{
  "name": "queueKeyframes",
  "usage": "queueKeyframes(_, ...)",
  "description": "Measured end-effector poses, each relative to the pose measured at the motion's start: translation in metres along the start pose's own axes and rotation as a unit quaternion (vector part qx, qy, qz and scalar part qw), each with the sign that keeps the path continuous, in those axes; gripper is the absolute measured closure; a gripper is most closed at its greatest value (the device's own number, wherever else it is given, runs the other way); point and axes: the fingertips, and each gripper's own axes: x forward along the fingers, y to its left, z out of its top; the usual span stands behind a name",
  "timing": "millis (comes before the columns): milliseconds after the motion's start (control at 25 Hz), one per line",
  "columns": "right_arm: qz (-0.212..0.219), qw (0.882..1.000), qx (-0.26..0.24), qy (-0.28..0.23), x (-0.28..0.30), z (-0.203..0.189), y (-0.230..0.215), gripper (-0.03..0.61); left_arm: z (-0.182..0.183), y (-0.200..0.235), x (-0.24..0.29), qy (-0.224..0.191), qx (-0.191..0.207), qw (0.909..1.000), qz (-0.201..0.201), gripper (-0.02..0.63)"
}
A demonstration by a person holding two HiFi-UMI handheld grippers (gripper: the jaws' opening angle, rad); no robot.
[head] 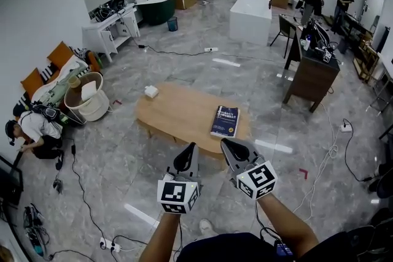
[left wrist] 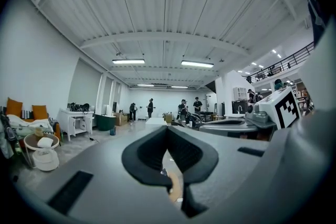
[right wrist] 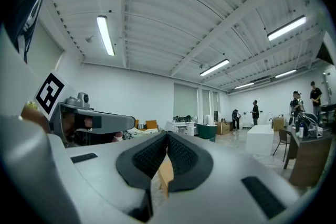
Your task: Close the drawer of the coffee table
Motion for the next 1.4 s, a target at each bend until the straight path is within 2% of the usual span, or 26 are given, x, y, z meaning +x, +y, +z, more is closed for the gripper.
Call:
queueKeyframes(240,0.01,1.0,0.006,-0.002,-0.028,0.01,-0.007,0.56,0.011,-0.033,-0.003,-0.003,-0.011,0.9999,-0.001,0.615)
queueKeyframes(680,0.032,0.999,0.005,-0.008,-0.074,0.014,0.0,0.56,0.017,-0.079,-0.023,-0.012,-0.007,0.9999,0.007,0.615)
queueKeyframes(1400,0.058,0.998,0.001,-0.02,-0.126,0.019,0.012,0.561,0.012,-0.126,-0.058,-0.008,-0.006,0.9994,0.034,0.615)
